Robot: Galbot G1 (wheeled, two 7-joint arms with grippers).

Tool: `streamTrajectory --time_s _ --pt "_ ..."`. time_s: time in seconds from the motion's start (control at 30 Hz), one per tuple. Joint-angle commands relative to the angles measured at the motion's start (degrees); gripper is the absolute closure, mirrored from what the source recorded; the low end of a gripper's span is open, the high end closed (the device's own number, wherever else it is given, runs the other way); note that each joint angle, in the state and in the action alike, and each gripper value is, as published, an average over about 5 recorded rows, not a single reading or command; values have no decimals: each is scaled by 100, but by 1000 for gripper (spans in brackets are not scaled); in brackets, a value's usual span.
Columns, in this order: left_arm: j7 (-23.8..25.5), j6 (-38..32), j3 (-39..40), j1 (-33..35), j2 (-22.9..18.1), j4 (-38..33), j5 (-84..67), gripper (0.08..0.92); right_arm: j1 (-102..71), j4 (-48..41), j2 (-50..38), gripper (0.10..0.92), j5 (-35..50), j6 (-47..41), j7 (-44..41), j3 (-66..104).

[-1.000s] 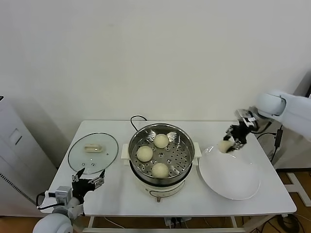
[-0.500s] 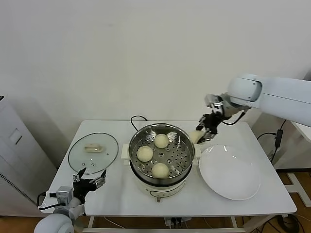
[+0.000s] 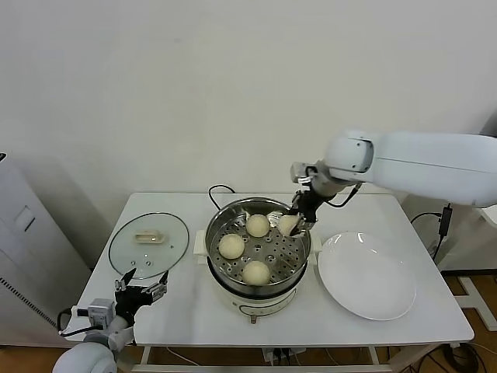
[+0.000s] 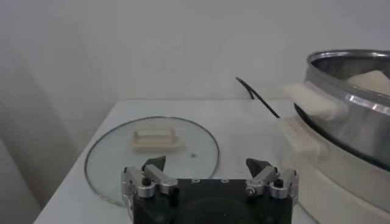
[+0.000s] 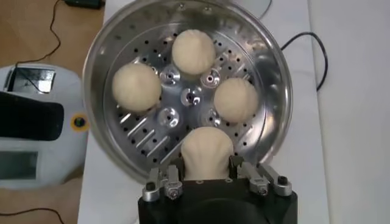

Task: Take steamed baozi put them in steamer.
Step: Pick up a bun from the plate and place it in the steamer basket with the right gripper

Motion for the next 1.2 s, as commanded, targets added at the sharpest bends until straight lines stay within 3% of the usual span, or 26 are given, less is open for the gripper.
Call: streamTrajectory --time_s 0.03,0.43,0.53,0.9,1.2 --pt "3 -2 -29 2 4 22 -11 177 -550 -140 331 579 -136 -184 316 98" --pt "7 -9 -86 -9 13 83 -47 177 -1013 -244 345 572 -365 -204 382 197" --pt "8 -12 -89 -11 11 90 -50 177 -1083 -254 352 530 -380 -209 393 221" --pt "12 -21 -150 28 11 83 -68 177 -897 -260 77 241 -217 -206 164 589" --pt "-3 11 -148 -15 -29 59 -57 177 -1025 -568 -1193 203 515 64 149 1996"
